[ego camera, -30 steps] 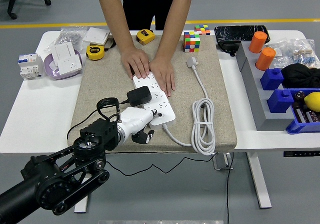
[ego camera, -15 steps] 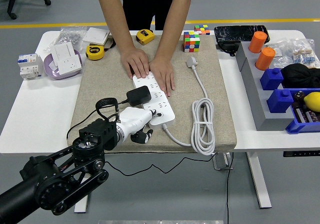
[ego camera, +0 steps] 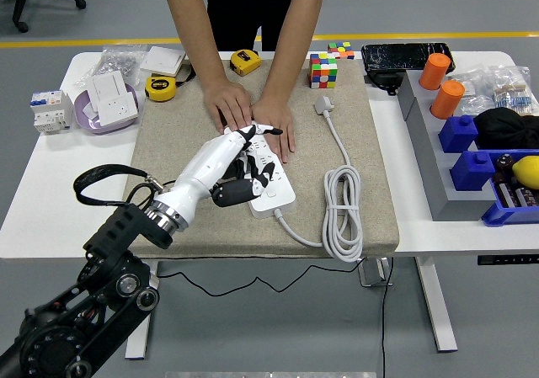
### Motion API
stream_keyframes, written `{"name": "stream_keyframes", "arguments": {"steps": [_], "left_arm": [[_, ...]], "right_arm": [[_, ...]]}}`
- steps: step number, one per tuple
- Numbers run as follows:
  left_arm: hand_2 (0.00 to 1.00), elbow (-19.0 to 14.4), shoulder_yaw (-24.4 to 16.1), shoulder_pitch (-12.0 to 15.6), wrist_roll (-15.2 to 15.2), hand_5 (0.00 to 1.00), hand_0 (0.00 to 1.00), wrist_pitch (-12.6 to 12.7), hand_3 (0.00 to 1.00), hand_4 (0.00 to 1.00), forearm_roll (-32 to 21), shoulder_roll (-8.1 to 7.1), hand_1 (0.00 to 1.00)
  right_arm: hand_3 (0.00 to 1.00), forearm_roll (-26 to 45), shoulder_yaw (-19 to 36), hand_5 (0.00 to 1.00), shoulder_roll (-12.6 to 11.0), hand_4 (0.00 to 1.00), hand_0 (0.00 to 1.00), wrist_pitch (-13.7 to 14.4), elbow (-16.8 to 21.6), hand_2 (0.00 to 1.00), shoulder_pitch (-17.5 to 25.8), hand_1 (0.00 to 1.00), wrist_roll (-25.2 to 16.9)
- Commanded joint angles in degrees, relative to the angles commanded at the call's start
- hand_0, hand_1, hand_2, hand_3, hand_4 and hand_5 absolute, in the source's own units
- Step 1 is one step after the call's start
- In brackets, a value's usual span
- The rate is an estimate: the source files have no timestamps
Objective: Pick up the plug,place it near the board,insert it into the board,press the button
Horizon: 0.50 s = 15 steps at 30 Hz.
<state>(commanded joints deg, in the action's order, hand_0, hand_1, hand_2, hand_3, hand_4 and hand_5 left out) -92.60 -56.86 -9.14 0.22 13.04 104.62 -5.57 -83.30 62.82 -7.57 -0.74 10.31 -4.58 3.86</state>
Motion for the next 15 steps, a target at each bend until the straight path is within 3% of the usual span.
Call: {"name": "stream_keyframes", "arguments": {"steps": [4, 6, 11, 12, 14, 15], "left_arm": [[0.998, -1.6, -2.2, 4.6, -7.6, 0.466, 0.998, -0.2, 0.998, 0.998, -9.7, 1.36, 0.998], [0.998, -1.7, -2.8, 5.6, -8.9, 0.478, 0.998, -0.7, 0.998, 0.998, -14.2, 1.15, 0.998], [0.998, -0.9, -3.3, 5.4, -7.2, 0.478, 0.998, -0.8, 0.998, 0.998, -26.5, -0.64, 0.998], [0.995, -0.8, -3.5, 5.2, -5.9, 0.479, 0.845, -1.1, 0.998, 0.998, -29.1, -0.84, 0.949], [0.995, -0.6, -3.8, 4.8, -3.8, 0.479, 0.845, -2.0, 0.998, 0.998, -33.5, -1.05, 0.949], [0.995, -0.4, -4.1, 4.2, -2.2, 0.479, 0.845, -2.7, 0.998, 0.998, -32.3, -1.26, 0.949]], "right_arm": [[0.605, -0.5, 0.5, 0.571, 0.0, 0.884, 0.809, 0.0, 0.0, 0.693, 0.3, 0.72, 0.1], [0.605, -0.9, 0.9, 0.57, 0.0, 0.884, 0.81, -0.1, 0.0, 0.693, 0.5, 0.72, 0.3], [0.605, -0.8, 0.9, 0.57, 0.0, 0.884, 0.81, 0.0, 0.0, 0.693, 0.4, 0.72, 0.2], [0.606, -0.7, 0.8, 0.57, 0.0, 0.884, 0.81, 0.0, 0.0, 0.693, 0.2, 0.72, 0.1], [0.606, -0.4, 0.6, 0.57, 0.0, 0.884, 0.81, 0.0, 0.0, 0.693, 0.1, 0.72, 0.1], [0.606, -0.3, 0.5, 0.57, 0.0, 0.884, 0.81, 0.0, 0.0, 0.693, 0.0, 0.72, 0.0]]}}
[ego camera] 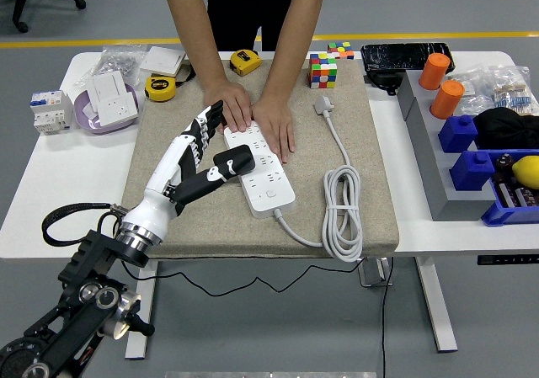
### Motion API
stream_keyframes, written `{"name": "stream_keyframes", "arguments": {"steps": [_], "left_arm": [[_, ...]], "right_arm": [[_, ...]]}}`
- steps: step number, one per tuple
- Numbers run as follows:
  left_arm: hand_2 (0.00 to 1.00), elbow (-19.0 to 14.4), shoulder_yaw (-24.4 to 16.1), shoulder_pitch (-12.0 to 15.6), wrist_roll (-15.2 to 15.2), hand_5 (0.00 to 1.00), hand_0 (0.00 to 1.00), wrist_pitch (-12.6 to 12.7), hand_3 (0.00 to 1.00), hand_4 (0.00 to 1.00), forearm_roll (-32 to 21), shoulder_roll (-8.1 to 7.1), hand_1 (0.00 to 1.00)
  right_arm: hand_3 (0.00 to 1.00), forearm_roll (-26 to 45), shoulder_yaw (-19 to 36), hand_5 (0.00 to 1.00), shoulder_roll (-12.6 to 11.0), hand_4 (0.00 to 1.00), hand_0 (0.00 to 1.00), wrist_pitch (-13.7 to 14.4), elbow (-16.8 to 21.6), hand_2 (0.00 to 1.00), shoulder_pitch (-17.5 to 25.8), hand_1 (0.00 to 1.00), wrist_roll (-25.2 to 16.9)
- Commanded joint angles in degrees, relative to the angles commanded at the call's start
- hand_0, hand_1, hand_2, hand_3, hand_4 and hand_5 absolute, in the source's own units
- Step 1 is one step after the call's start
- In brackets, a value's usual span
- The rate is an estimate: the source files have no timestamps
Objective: Pick up the plug,place it near the board,insert it into the board,press the button
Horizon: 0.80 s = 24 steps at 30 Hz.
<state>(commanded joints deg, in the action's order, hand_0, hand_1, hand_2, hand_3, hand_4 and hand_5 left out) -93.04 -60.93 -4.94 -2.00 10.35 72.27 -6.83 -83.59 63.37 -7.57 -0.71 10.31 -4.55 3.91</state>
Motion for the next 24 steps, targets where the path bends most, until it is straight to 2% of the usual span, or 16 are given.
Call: {"name": "stream_keyframes", "arguments": {"steps": [2, 3, 4, 8, 9, 14, 15, 19, 21, 24], "left_arm": [[0.995, 0.2, -0.1, -1.4, 3.0, 0.479, 0.845, -1.6, 0.998, 0.998, 4.2, -0.52, 0.949], [0.354, 0.3, 0.1, -1.9, 4.1, 0.219, 0.151, -2.4, 0.998, 0.777, 6.3, -0.75, 0.182], [0.354, 0.3, 0.4, -2.9, 6.1, 0.219, 0.151, -4.2, 0.998, 0.777, 8.9, -1.16, 0.182], [0.354, 1.2, 2.9, -6.4, 10.3, 0.219, 0.151, -8.0, 0.998, 0.777, 18.2, -2.56, 0.182], [0.197, 1.5, 3.5, -7.0, 11.0, 0.154, 0.105, -8.6, 0.884, 0.658, 20.7, -2.77, 0.066], [0.197, 3.3, 7.7, -10.8, 15.1, 0.154, 0.105, -12.8, 0.884, 0.658, 31.2, -3.41, 0.066], [0.165, 3.7, 8.5, -11.5, 15.8, 0.127, 0.099, -13.8, 0.675, 0.555, 32.6, -3.44, 0.033], [0.165, 4.8, 11.4, -13.7, 18.1, 0.127, 0.099, -16.5, 0.675, 0.555, 35.2, -3.55, 0.033], [0.159, 5.2, 12.5, -14.3, 18.7, 0.12, 0.097, -17.2, 0.671, 0.516, 35.7, -3.5, 0.029], [0.159, 6.2, 14.2, -15.2, 19.3, 0.12, 0.097, -17.7, 0.671, 0.516, 36.6, -3.13, 0.029]], "right_arm": [[0.606, -0.1, 0.2, 0.57, 0.0, 0.884, 0.81, 0.0, 0.0, 0.693, 0.0, 0.72, 0.1], [0.605, -0.2, 0.3, 0.57, 0.0, 0.884, 0.81, 0.0, 0.0, 0.693, 0.0, 0.72, 0.1], [0.605, -0.3, 0.4, 0.57, 0.0, 0.884, 0.81, 0.0, 0.0, 0.693, 0.0, 0.72, 0.1], [0.605, -0.4, 0.6, 0.57, 0.0, 0.884, 0.81, -0.1, 0.0, 0.693, 0.0, 0.72, 0.2], [0.605, -0.4, 0.6, 0.57, 0.0, 0.884, 0.81, 0.0, 0.0, 0.693, 0.0, 0.719, 0.2], [0.605, -0.1, 0.4, 0.57, -0.1, 0.884, 0.81, 0.0, 0.0, 0.693, -0.2, 0.719, 0.1], [0.605, -0.1, 0.3, 0.57, -0.1, 0.883, 0.81, 0.0, 0.0, 0.693, -0.2, 0.72, 0.1], [0.605, -0.3, 0.4, 0.57, -0.1, 0.883, 0.81, -0.1, 0.0, 0.693, -0.2, 0.72, 0.2], [0.605, 0.0, 0.2, 0.569, -0.1, 0.884, 0.809, 0.0, 0.0, 0.693, -0.2, 0.72, 0.1], [0.605, -0.1, 0.3, 0.569, -0.1, 0.884, 0.809, 0.0, 0.0, 0.693, -0.3, 0.72, 0.2]]}}
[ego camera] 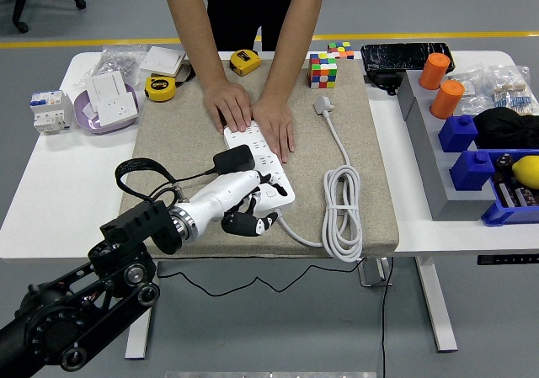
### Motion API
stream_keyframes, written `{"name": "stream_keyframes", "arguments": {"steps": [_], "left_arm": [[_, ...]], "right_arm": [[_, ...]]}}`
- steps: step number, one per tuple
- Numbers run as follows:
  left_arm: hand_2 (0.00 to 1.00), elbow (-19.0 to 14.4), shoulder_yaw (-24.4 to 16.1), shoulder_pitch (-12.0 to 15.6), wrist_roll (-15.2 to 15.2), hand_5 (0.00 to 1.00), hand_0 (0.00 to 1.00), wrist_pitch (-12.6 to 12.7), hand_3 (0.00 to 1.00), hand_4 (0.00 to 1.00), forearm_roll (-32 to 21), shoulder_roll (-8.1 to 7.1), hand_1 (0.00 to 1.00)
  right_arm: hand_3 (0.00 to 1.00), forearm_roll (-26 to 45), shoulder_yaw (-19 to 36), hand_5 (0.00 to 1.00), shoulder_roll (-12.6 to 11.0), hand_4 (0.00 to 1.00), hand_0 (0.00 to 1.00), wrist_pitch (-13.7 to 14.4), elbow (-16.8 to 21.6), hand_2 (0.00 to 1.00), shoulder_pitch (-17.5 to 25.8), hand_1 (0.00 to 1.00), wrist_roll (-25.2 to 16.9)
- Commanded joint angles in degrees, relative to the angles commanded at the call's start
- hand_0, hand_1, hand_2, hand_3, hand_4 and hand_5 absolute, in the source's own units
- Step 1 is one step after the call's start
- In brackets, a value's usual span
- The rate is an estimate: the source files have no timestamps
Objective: Pick up the plug,place it near the board,insert it into the board,press the button
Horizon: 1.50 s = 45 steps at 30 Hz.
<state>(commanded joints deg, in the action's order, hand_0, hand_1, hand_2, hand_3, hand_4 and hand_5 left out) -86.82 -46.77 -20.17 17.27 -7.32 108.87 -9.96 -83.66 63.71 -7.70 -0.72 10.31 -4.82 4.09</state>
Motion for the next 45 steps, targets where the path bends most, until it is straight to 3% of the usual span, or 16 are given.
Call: {"name": "stream_keyframes", "arguments": {"steps": [14, 15, 18, 28, 45], "left_arm": [[0.157, 5.2, 1.3, -2.4, 0.2, 0.105, 0.096, 0.8, 0.713, 0.489, 3.5, 2.75, 0.028], [0.157, 6.0, 1.3, -2.6, 0.3, 0.099, 0.094, 0.7, 0.81, 0.48, 3.8, 3.02, 0.027], [0.157, 7.3, 1.2, -2.9, 0.4, 0.099, 0.094, 0.4, 0.81, 0.48, 4.0, 3.36, 0.027], [0.156, 10.7, 0.5, -3.3, 0.9, 0.09, 0.094, -0.1, 0.8, 0.471, 6.2, 3.72, 0.026], [0.154, 11.4, 1.0, -3.2, 2.3, 0.062, 0.092, -0.6, 0.755, 0.449, 7.1, 3.46, 0.023]], "right_arm": [[0.606, 0.6, -0.9, 0.569, 0.0, 0.884, 0.809, 0.0, 0.0, 0.693, 0.0, 0.719, -0.1], [0.606, 0.4, -0.8, 0.569, 0.0, 0.884, 0.809, -0.1, 0.0, 0.693, 0.1, 0.719, 0.0], [0.606, 0.3, -0.7, 0.569, -0.1, 0.884, 0.809, -0.1, 0.0, 0.693, 0.2, 0.719, 0.0], [0.606, 0.5, -1.0, 0.57, 0.0, 0.884, 0.81, -0.1, 0.0, 0.694, 0.3, 0.719, 0.0], [0.606, 0.2, -0.6, 0.572, 0.0, 0.885, 0.81, -0.1, 0.0, 0.694, 0.3, 0.719, 0.0]]}}
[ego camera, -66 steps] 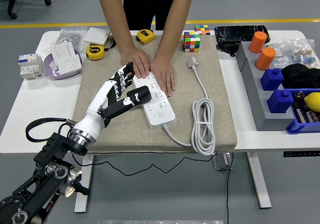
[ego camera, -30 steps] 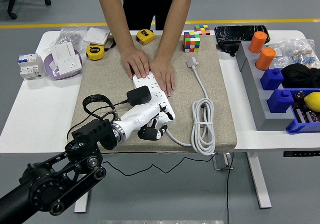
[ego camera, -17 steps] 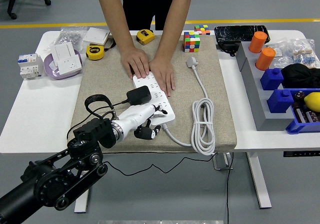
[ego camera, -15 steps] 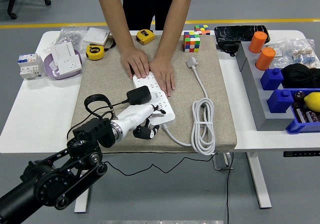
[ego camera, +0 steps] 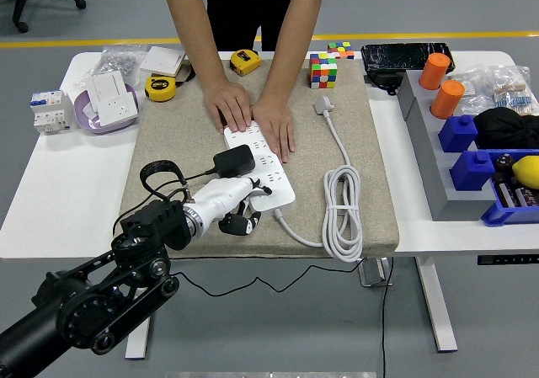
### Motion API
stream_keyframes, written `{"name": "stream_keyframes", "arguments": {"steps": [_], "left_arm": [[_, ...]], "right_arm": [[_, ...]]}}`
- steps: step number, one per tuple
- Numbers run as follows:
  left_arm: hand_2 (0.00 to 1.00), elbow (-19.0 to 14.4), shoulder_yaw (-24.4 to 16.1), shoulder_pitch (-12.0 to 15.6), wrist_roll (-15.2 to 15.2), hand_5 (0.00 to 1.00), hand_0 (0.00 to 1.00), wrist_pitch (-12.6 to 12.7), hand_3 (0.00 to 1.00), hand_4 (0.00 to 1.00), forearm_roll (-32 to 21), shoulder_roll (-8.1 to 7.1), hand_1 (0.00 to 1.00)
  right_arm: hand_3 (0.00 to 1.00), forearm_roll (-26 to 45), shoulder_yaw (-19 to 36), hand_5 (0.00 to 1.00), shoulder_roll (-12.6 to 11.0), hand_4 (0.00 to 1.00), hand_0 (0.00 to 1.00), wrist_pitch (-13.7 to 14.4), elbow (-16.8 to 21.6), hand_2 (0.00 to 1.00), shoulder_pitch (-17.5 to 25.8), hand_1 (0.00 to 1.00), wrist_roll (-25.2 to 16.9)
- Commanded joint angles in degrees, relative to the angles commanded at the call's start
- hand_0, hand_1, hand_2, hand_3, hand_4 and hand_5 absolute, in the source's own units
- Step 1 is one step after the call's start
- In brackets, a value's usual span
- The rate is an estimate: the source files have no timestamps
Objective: Pick up the plug,place it near the board,insert it into the board,press the button
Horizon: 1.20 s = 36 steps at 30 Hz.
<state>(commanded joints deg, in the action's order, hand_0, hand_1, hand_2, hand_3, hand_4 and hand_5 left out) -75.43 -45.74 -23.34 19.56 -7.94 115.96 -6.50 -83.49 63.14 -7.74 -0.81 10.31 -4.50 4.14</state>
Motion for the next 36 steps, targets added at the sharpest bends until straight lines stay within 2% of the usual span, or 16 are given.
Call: {"name": "stream_keyframes", "arguments": {"steps": [19, 25, 29, 30, 32, 35, 36], "left_arm": [[0.154, 0.4, 1.0, -0.8, 1.1, 0.058, 0.092, -1.6, 0.737, 0.444, 0.6, -0.27, 0.023], [0.16, -3.1, -0.7, -0.7, 0.2, 0.053, 0.094, -0.7, 0.731, 0.445, 1.3, -0.32, 0.027], [0.16, -6.1, -3.2, -0.8, -2.8, 0.053, 0.094, 1.8, 0.731, 0.445, 0.1, 0.02, 0.027], [0.237, -6.3, -4.0, -0.9, -4.5, 0.12, 0.172, 3.4, 0.666, 0.741, -1.3, 0.27, 0.107], [0.237, -6.0, -5.0, -1.1, -7.2, 0.12, 0.172, 5.8, 0.666, 0.741, -4.1, 0.72, 0.107], [0.237, -2.6, -7.0, -1.8, -12.4, 0.12, 0.172, 10.5, 0.666, 0.741, -10.4, 2.45, 0.107], [0.659, -0.7, -7.6, -2.1, -14.6, 0.164, 0.608, 12.1, 0.646, 0.936, -13.0, 3.36, 0.73]], "right_arm": [[0.606, 0.0, 0.3, 0.57, 0.0, 0.884, 0.81, 0.0, 0.0, 0.694, -0.2, 0.719, 0.0], [0.606, -0.2, 0.5, 0.57, 0.0, 0.884, 0.81, 0.0, 0.0, 0.694, -0.3, 0.718, 0.0], [0.606, 0.0, 0.4, 0.57, 0.1, 0.884, 0.81, 0.0, 0.0, 0.694, -0.4, 0.718, 0.0], [0.605, 0.0, 0.4, 0.57, 0.1, 0.884, 0.81, 0.0, 0.0, 0.694, -0.4, 0.719, 0.0], [0.605, 0.0, 0.3, 0.57, 0.1, 0.884, 0.81, 0.0, 0.0, 0.694, -0.4, 0.719, 0.0], [0.605, 0.0, 0.3, 0.57, 0.2, 0.884, 0.81, 0.0, 0.0, 0.694, -0.3, 0.719, 0.0], [0.605, 0.1, 0.1, 0.571, 0.2, 0.884, 0.81, 0.0, 0.0, 0.694, -0.3, 0.718, 0.0]]}}
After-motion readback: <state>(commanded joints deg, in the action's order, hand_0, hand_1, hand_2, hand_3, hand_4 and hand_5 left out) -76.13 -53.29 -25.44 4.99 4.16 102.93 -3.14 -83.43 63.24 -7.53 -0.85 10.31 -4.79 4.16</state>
